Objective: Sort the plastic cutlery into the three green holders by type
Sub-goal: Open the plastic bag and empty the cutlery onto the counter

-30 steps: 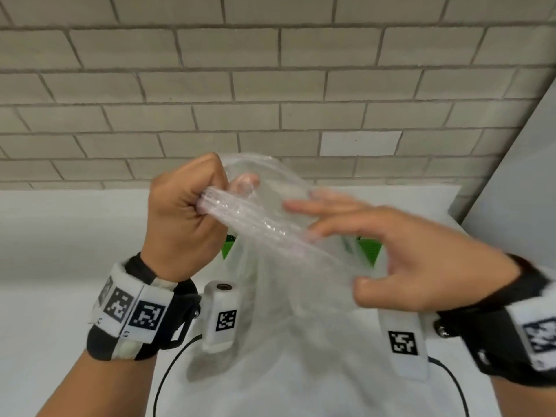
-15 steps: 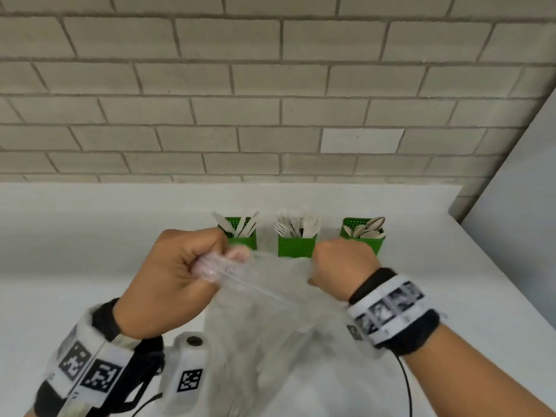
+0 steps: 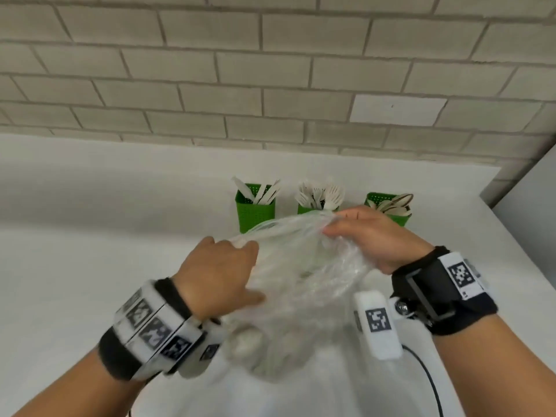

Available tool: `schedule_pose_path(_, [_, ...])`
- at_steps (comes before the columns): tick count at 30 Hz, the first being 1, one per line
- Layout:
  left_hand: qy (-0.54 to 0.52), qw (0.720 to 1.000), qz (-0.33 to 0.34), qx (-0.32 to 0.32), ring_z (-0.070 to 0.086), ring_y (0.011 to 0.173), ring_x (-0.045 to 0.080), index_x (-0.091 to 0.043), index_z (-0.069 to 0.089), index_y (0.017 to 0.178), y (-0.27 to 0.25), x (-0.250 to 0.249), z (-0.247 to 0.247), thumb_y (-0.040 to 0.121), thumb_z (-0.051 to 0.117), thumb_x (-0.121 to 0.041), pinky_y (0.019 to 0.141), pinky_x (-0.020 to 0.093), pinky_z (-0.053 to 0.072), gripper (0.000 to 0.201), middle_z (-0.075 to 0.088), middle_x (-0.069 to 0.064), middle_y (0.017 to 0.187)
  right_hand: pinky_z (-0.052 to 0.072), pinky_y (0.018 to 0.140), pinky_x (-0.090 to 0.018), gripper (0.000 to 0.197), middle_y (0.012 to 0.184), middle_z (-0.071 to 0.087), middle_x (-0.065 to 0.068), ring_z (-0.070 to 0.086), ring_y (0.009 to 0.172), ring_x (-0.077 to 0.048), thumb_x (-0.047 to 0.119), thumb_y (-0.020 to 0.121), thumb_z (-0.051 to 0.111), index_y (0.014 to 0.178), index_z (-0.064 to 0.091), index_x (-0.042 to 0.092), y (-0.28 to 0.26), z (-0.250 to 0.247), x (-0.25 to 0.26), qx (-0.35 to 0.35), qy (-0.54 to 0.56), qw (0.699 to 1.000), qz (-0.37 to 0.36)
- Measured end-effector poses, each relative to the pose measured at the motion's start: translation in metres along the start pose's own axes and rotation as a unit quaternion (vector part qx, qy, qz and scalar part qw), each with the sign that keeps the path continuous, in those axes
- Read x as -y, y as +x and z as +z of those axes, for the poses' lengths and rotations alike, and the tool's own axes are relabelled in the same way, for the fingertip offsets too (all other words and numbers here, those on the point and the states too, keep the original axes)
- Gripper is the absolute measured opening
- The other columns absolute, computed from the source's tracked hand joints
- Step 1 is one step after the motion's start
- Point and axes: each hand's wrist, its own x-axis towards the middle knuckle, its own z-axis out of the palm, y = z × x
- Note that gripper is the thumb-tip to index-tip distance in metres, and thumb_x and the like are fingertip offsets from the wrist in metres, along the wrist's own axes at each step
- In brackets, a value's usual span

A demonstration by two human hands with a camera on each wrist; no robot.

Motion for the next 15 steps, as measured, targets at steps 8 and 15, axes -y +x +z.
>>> schedule_pose_path(8, [-0.687,0.718,-0.018,-0.109,0.05,0.066,0.015,-0.002,0.05,0.071,0.021,0.01,0.001,0.078,0.05,-0.013,0.061,0.021,0.039,0.012,0.056,0.003,0.07,0.041,0.1,-0.025,0.017,0.108,0.068,0.005,0.06,0.107,-0.007,0.012,0.085,0.072,0.101,0.071,0.017,-0.024,0.011,0.018,-0.152,-0.258,0.895,-0.331])
schedule_pose_path(15, [-0.728,0.668,-0.066,-0.139,0.057,0.059,0.015,-0.006,0.044,0.066,0.017,0.028,0.017,0.089,0.046,0.005,0.057,0.02,0.044,0.026,0.062,0.009,0.065,0.041,0.101,-0.035,0.076,0.136,0.05,-0.001,0.047,0.123,-0.024,0.031,0.085,0.067,0.149,0.027,0.035,-0.007,-0.006,-0.028,0.068,-0.625,0.777,0.004])
